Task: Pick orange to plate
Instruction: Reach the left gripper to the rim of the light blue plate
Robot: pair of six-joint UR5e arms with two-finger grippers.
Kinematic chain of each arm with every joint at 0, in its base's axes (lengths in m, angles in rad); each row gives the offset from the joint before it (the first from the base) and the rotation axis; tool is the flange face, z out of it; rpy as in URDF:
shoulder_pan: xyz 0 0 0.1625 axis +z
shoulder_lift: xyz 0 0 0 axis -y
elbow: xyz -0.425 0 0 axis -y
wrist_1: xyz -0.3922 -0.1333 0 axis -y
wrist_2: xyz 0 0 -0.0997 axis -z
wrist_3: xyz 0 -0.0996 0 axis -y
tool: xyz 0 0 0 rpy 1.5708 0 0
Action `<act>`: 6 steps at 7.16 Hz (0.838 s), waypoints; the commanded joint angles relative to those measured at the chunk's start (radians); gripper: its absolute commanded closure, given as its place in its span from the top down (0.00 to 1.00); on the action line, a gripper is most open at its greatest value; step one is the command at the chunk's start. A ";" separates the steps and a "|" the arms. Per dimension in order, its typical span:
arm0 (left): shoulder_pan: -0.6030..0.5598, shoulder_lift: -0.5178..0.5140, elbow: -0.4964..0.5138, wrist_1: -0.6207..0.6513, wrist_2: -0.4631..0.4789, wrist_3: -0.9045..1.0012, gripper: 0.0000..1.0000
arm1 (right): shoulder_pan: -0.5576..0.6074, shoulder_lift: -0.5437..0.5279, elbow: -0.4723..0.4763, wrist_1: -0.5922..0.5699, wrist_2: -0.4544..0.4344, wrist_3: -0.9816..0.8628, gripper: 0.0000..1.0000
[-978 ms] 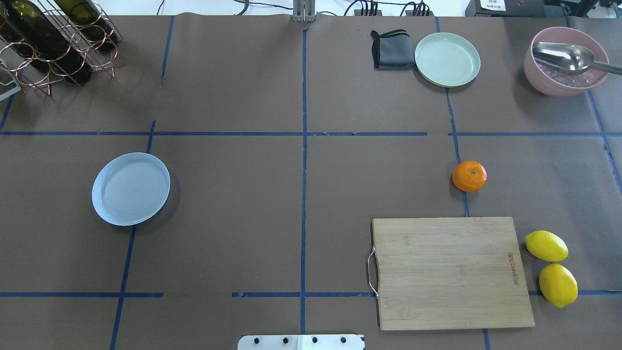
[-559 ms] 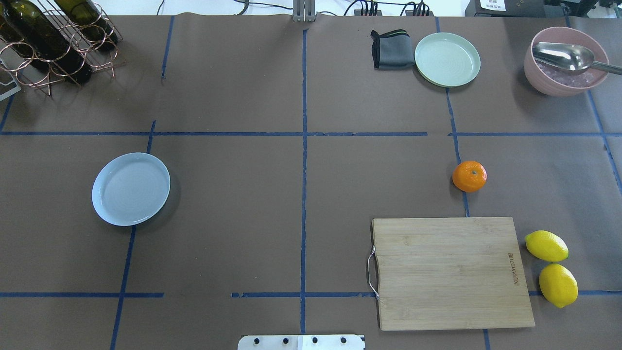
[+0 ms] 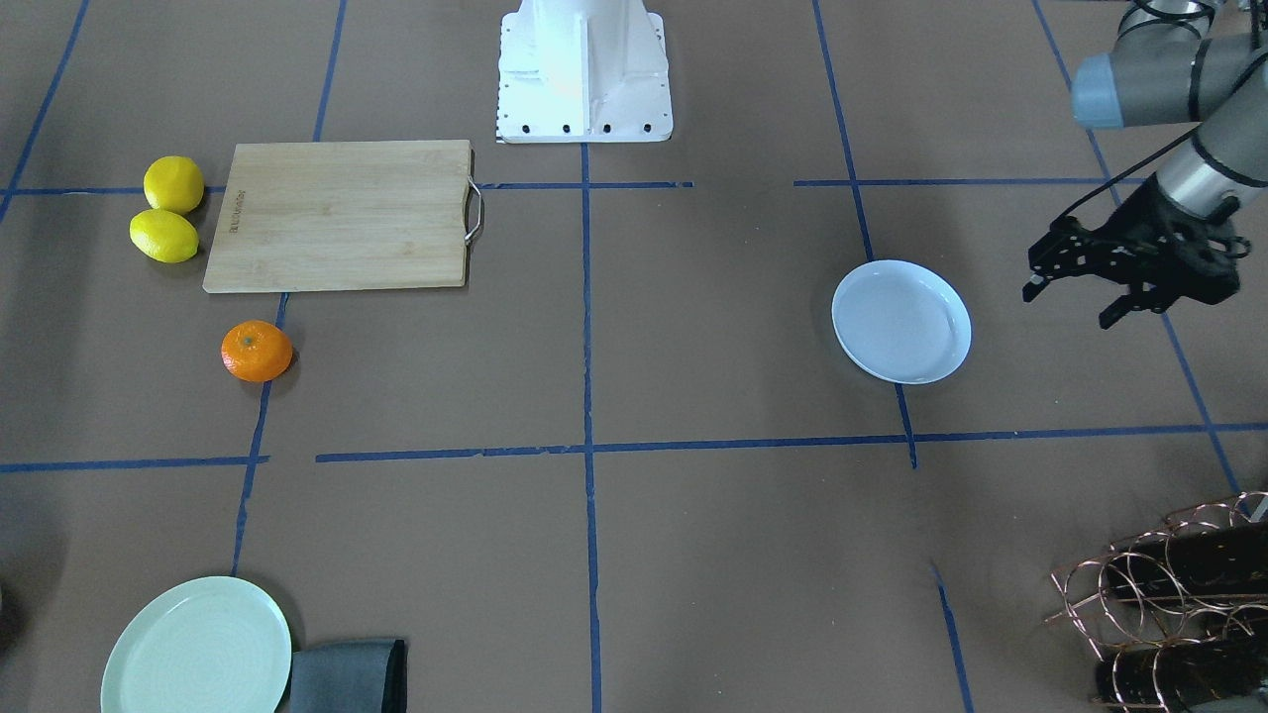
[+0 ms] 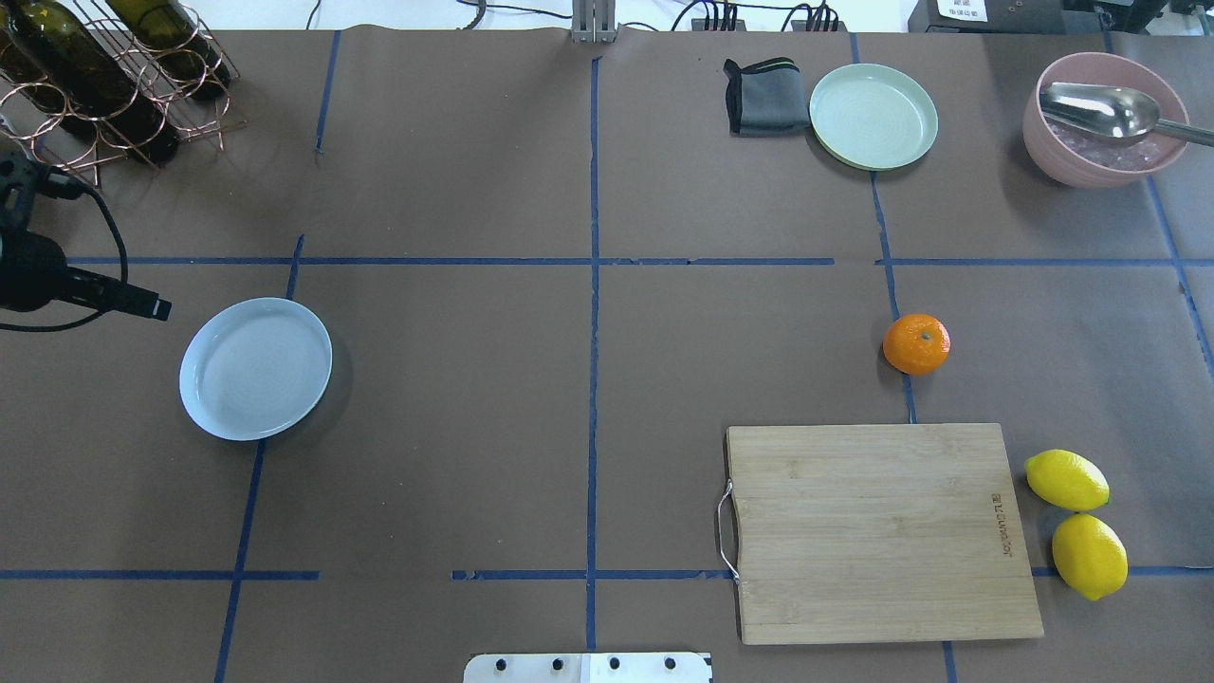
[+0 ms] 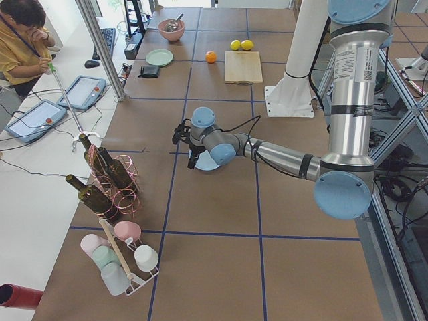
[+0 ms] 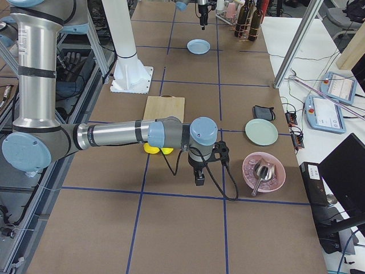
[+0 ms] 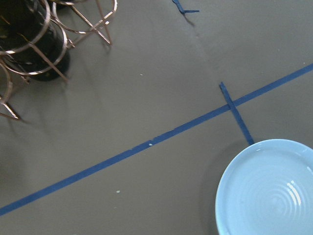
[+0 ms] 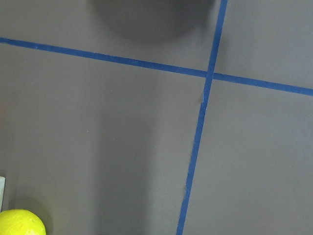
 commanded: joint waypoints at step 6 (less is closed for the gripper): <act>0.187 0.026 0.123 -0.199 0.178 -0.337 0.31 | 0.000 0.000 -0.003 0.000 0.000 -0.002 1.00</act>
